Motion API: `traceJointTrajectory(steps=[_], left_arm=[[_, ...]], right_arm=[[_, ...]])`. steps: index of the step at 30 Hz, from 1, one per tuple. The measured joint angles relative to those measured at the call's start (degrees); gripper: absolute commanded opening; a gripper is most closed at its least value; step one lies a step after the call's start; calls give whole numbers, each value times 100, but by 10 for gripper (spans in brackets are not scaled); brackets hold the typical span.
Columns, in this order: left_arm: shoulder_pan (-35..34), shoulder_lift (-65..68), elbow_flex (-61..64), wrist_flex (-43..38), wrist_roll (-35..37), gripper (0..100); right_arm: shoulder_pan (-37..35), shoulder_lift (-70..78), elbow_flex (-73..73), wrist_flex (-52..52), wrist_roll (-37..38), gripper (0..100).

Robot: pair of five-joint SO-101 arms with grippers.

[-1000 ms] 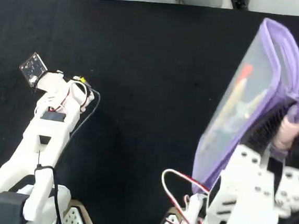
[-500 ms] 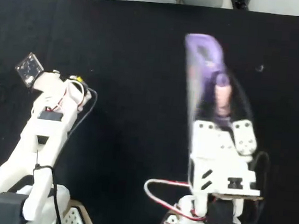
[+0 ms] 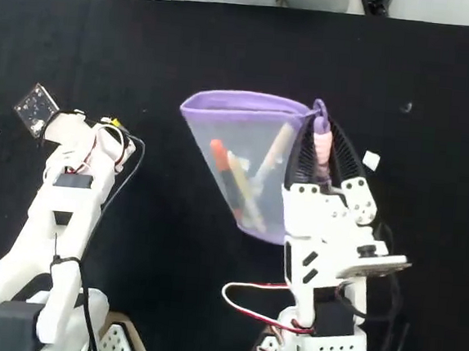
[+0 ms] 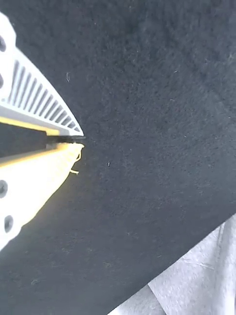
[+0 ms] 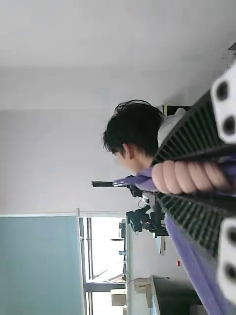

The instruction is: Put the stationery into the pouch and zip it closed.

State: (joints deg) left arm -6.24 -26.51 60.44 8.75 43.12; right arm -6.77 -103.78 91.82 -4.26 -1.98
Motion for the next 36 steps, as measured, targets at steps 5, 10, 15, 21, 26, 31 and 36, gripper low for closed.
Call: traceJointTrajectory(steps=[5, 10, 15, 21, 26, 31, 36], left_arm=[[0, 0, 0, 0, 0, 30], [0, 0, 0, 0, 0, 30], [0, 0, 0, 0, 0, 30], [0, 0, 0, 0, 0, 30], [0, 0, 0, 0, 0, 30], [0, 0, 0, 0, 0, 30], [0, 0, 0, 0, 0, 30]], right_arm=[[-132, 0, 0, -9, 888, 11], [-141, 0, 0, -35, 1881, 11], [-141, 0, -193, -35, 3156, 11], [-158, 0, -958, -35, 4185, 11], [-123, 0, -1029, -35, 5222, 11], [185, 0, -862, 53, 5820, 12], [132, 0, -299, 686, 6971, 11]])
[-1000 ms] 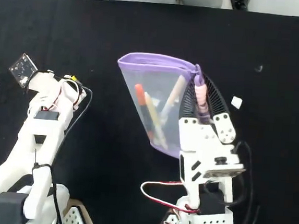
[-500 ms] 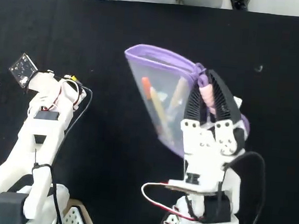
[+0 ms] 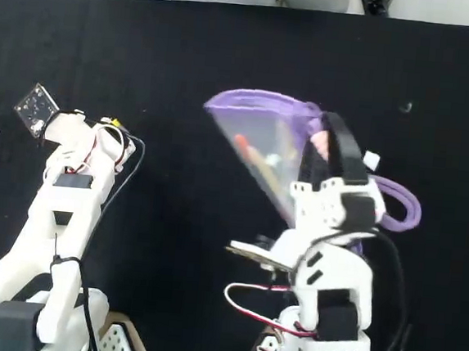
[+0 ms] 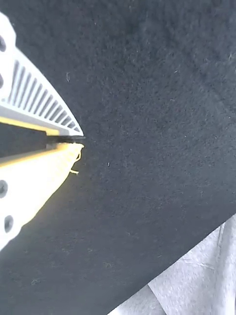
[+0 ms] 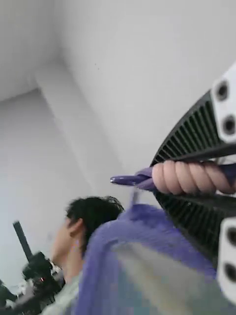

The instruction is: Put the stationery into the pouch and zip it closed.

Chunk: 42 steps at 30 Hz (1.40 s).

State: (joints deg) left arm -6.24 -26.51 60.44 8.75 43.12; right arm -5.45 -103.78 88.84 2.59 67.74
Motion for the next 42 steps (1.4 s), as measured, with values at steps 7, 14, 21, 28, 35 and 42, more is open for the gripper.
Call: traceJointTrajectory(steps=[7, 14, 21, 28, 35, 42], left_arm=[[0, 0, 0, 0, 0, 30], [0, 0, 0, 0, 0, 30], [0, 0, 0, 0, 0, 30], [0, 0, 0, 0, 0, 30], [0, 0, 0, 0, 0, 30], [0, 0, 0, 0, 0, 30]], right_arm=[[-800, 0, 70, 387, 97, 11], [-985, 0, -1064, 387, -1310, 11], [914, 0, -1916, 440, -2954, 11], [1978, 0, -1345, 440, -3947, 11], [1389, 0, -554, 440, -3552, 11], [1354, 0, -527, 1547, -3385, 11]])
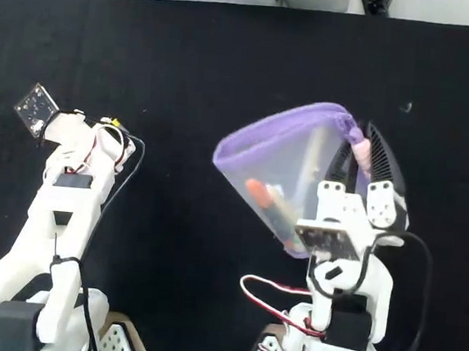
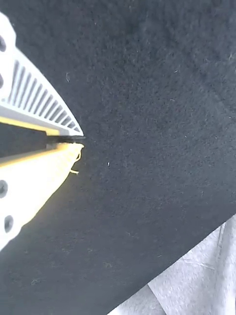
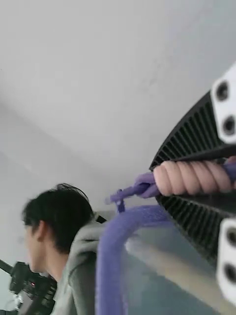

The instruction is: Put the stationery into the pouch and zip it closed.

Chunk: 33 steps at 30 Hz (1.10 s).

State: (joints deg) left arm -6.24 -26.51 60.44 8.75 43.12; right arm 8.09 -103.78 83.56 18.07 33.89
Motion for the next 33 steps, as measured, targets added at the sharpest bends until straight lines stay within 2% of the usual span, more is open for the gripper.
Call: traceJointTrajectory(steps=[6, 16, 20, 27, 33], left_arm=[[0, 0, 0, 0, 0, 30], [0, 0, 0, 0, 0, 30], [-141, 0, 0, 0, 0, 30], [-211, 0, -9, 0, 0, 30], [-211, 0, -9, 0, 0, 30]], right_arm=[[0, 0, -9, 853, -9, 11], [-18, 0, -18, 923, -923, 11], [-404, 0, -18, 765, -1213, 11], [-1574, 0, -431, 501, -1600, 11], [-1943, 0, -1688, 1521, -1829, 11]])
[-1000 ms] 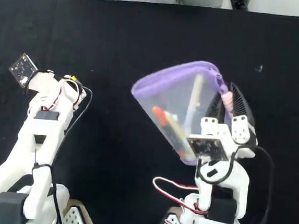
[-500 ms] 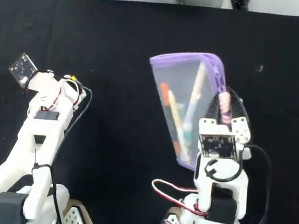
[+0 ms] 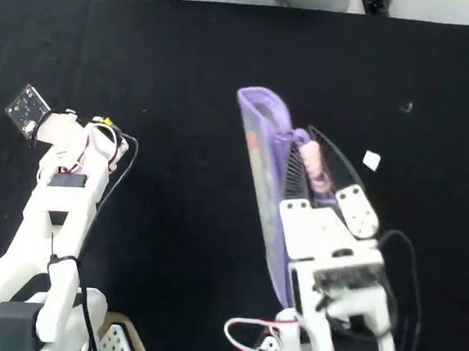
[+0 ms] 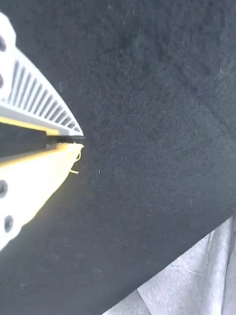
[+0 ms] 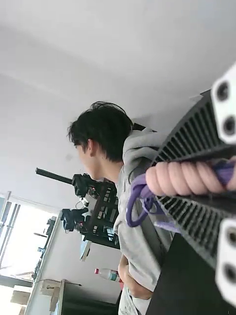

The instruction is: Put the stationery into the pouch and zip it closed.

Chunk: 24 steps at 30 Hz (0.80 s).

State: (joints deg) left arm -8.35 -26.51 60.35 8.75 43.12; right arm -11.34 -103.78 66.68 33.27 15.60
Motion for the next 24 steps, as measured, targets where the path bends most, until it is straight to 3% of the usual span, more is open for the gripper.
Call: traceJointTrajectory(steps=[5, 12, 17, 24], left_arm=[[0, 0, 0, 0, 0, 30], [0, 0, 0, 0, 0, 30], [0, 0, 0, 0, 0, 30], [0, 0, 0, 0, 0, 30]], right_arm=[[-167, 0, -782, 844, -26, 11], [-325, 0, -484, 923, -26, 11], [-290, 0, 26, 70, -26, 11], [-158, 141, 870, -1881, -26, 11]])
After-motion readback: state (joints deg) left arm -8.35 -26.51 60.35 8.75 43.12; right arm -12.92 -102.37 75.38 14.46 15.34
